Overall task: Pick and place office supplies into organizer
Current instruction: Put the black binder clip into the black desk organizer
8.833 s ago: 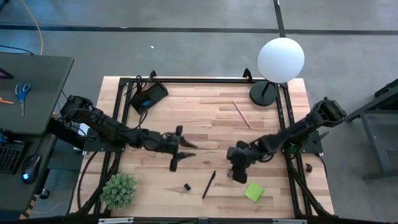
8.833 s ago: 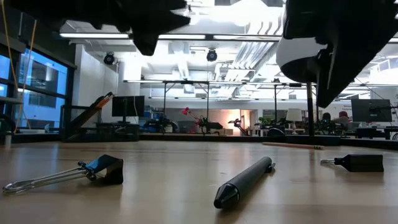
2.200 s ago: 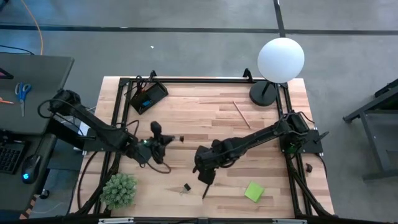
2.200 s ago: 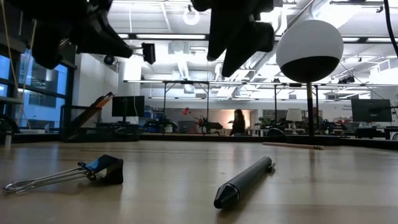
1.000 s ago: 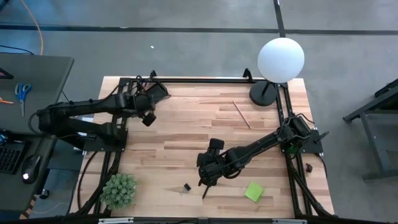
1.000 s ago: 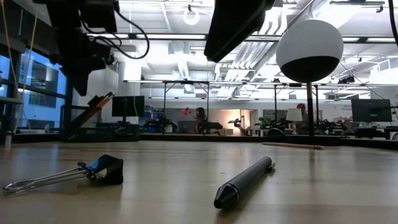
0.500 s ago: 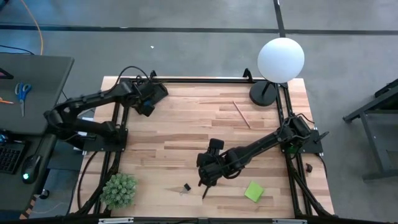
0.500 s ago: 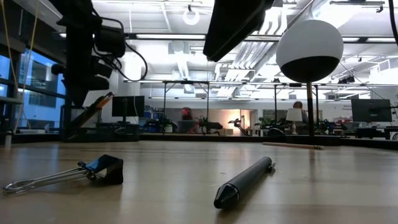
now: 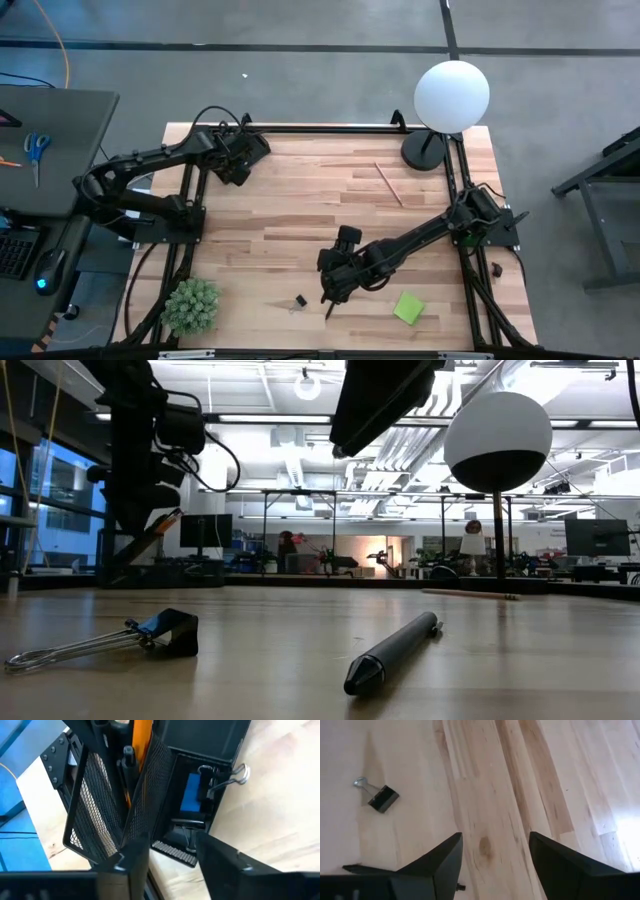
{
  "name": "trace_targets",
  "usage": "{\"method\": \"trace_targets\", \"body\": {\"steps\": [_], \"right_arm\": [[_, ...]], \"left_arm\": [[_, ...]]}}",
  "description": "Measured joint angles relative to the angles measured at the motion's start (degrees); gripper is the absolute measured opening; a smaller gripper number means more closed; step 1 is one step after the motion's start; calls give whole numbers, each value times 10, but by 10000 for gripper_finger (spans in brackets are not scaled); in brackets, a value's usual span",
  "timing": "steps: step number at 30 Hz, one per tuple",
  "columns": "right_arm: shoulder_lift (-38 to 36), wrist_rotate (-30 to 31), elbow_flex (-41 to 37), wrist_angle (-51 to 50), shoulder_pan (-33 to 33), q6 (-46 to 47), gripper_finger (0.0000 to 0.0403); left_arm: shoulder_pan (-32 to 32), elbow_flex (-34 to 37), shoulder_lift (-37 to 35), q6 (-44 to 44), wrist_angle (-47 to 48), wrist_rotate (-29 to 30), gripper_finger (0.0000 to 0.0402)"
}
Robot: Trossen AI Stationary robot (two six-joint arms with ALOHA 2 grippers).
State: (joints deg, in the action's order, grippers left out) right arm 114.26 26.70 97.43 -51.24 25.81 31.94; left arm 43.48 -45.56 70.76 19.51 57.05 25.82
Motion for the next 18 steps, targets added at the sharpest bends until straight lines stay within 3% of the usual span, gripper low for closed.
{"method": "trace_targets", "body": {"steps": [8, 12, 16, 18], "right_arm": [[0, 2, 0, 0, 1, 1, 220], [0, 7, 0, 0, 1, 1, 220], [0, 9, 0, 0, 1, 0, 220], [0, 9, 0, 0, 1, 0, 220]], "left_arm": [[0, 0, 0, -23, -1, -3, 182], [-14, 0, -1, -33, -22, -41, 169], [-70, 0, -1, -80, -80, -104, 147], [-104, 1, 1, -99, -109, -104, 133]]}}
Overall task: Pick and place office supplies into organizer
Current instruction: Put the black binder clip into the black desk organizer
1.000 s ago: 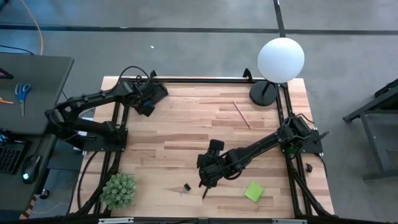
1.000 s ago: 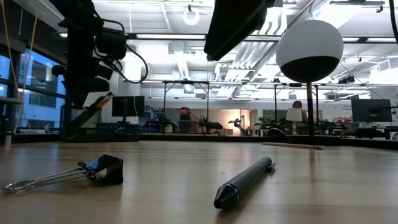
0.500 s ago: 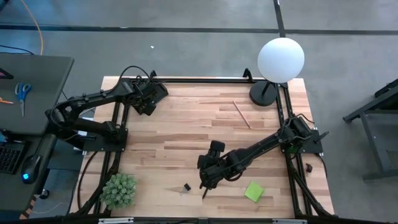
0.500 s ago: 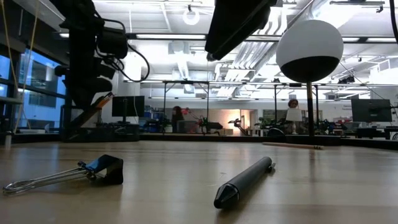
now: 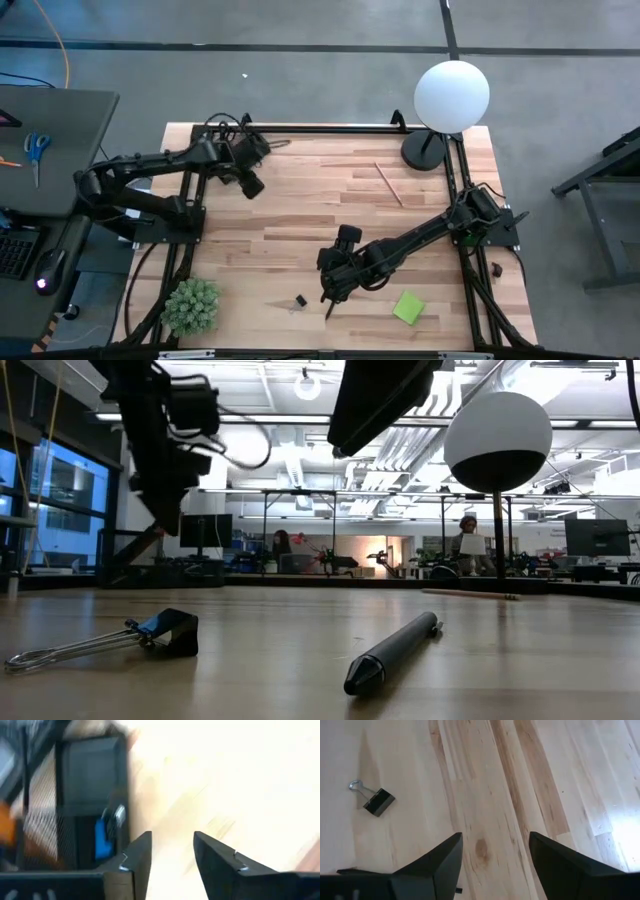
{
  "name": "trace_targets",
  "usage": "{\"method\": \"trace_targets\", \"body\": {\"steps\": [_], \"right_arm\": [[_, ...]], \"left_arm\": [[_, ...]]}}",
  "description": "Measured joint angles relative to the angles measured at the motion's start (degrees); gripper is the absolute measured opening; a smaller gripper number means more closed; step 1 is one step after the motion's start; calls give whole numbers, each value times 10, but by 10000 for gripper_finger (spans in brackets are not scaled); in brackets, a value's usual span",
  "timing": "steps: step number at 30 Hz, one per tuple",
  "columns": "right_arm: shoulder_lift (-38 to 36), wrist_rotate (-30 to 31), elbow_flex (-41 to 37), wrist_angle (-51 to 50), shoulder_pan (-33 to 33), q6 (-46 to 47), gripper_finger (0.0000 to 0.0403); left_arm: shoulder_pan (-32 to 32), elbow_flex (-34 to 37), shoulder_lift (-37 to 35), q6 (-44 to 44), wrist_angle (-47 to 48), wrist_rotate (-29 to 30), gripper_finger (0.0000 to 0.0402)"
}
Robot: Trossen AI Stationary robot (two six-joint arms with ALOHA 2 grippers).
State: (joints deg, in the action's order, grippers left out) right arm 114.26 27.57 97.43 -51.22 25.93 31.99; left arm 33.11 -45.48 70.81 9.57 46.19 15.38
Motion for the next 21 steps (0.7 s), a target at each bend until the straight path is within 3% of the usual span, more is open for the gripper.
{"method": "trace_targets", "body": {"steps": [5, 9, 13, 21], "right_arm": [[0, -1, 0, 0, 3, 2, 220], [0, 0, 0, 0, 8, 2, 220], [0, 0, 0, 0, 8, 1, 220], [0, 6, 0, 0, 8, 1, 220]], "left_arm": [[-49, 20, 6, -69, -47, 30, 91], [-32, 31, 18, -105, -69, 19, 53], [-3, 31, 36, -108, -90, 61, 12], [37, 31, 81, -108, -104, 103, 15]]}}
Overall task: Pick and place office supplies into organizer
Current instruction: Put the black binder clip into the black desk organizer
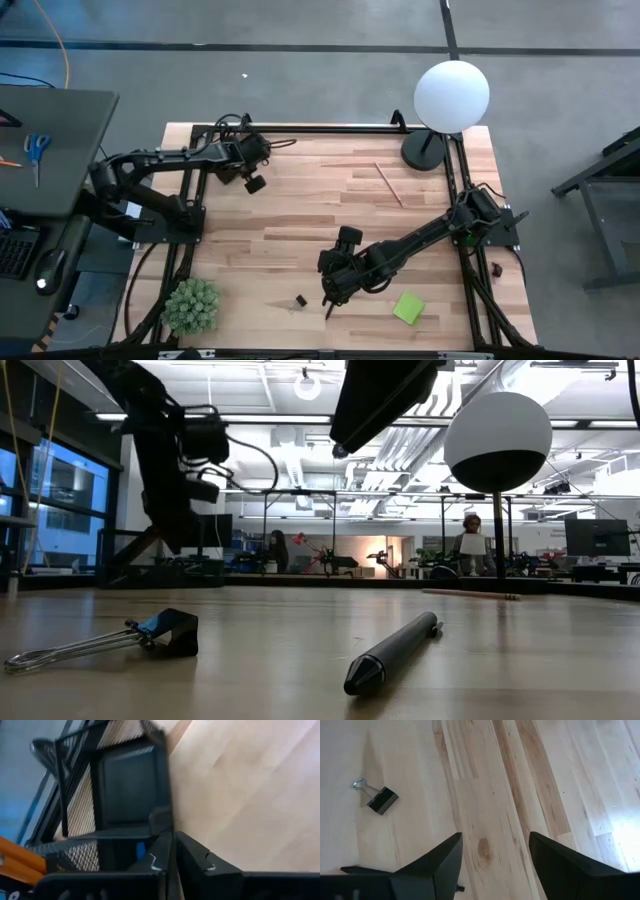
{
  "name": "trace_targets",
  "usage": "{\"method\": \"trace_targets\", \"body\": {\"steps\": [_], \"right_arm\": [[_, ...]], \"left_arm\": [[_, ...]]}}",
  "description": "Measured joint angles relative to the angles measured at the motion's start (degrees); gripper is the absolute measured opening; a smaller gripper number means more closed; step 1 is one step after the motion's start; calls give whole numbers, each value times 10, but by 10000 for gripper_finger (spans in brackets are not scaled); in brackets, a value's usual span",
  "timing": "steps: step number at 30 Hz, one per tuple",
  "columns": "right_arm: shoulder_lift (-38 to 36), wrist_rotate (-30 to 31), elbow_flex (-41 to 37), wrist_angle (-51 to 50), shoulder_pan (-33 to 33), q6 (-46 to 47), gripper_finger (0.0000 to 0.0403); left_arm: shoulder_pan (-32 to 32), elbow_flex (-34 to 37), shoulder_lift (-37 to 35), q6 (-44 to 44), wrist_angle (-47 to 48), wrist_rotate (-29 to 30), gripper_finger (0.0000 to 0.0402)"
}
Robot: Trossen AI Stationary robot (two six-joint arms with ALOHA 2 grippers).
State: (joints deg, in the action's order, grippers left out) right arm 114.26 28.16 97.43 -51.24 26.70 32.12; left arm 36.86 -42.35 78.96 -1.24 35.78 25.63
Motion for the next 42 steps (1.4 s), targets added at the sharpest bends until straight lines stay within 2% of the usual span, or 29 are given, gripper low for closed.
{"method": "trace_targets", "body": {"steps": [7, 11, 14, 17, 22, 28, 32, 36, 42], "right_arm": [[0, 0, 0, 0, 0, 2, 220], [0, 4, 0, 0, 0, 3, 220], [0, 9, 0, 0, 0, 4, 220], [0, 9, 0, 0, 0, 4, 220], [0, 9, 0, 0, 0, 4, 220], [0, 9, 0, 0, 0, 4, 220], [0, 9, 0, 0, 1, 4, 220], [0, 9, 0, 0, 1, 4, 220], [0, 9, 0, 0, 1, 7, 220]], "left_arm": [[-2, 0, 36, 9, 8, 66, 3], [-3, 0, 36, 20, 27, 129, 2], [-6, 0, 35, 25, 52, 153, 2], [-6, 0, 35, 28, 65, 146, 2], [-6, 0, 35, -1, 75, 58, 3], [-5, 0, 35, 0, 75, 36, 2], [-5, -1, 35, 17, 99, 48, 1], [-5, 0, 35, 50, 112, 110, 2], [-5, 0, 35, 44, 104, 118, 1]]}}
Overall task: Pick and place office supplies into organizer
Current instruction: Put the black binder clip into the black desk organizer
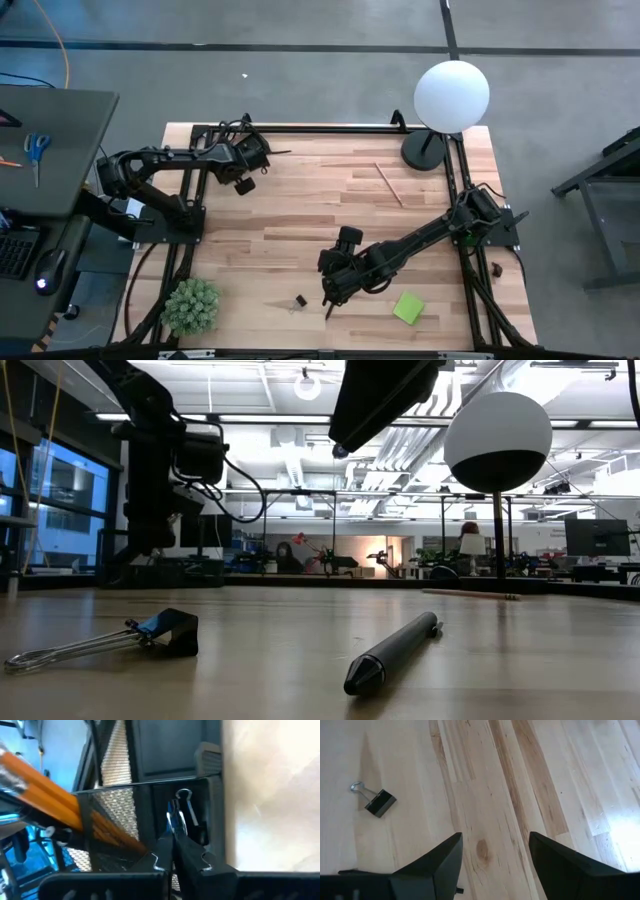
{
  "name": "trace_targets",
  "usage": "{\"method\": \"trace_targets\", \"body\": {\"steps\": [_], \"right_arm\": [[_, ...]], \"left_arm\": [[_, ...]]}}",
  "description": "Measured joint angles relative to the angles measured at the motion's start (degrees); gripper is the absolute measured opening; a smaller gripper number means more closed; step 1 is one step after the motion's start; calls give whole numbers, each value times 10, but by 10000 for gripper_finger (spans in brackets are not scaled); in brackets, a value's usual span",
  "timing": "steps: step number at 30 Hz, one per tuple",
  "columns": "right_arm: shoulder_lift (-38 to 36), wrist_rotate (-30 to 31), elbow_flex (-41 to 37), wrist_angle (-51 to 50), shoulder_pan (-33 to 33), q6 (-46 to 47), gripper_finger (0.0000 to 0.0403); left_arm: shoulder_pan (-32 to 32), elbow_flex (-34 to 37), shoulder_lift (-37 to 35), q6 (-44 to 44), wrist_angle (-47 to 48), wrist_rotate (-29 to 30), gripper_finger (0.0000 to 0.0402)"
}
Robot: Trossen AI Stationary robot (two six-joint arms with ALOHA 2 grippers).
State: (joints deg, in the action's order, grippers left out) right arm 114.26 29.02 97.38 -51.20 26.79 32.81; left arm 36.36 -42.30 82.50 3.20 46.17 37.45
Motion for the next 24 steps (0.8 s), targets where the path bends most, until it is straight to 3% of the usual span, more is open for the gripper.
{"method": "trace_targets", "body": {"steps": [10, 17, 24], "right_arm": [[0, 0, 0, 0, 0, 0, 220], [0, 0, 0, 0, 0, 0, 220], [0, 0, 0, 0, 0, -1, 220]], "left_arm": [[0, 0, 0, 15, 3, 55, 0], [0, 0, 0, -12, 0, -25, 2], [0, 0, -6, -4, 3, 0, 1]]}}
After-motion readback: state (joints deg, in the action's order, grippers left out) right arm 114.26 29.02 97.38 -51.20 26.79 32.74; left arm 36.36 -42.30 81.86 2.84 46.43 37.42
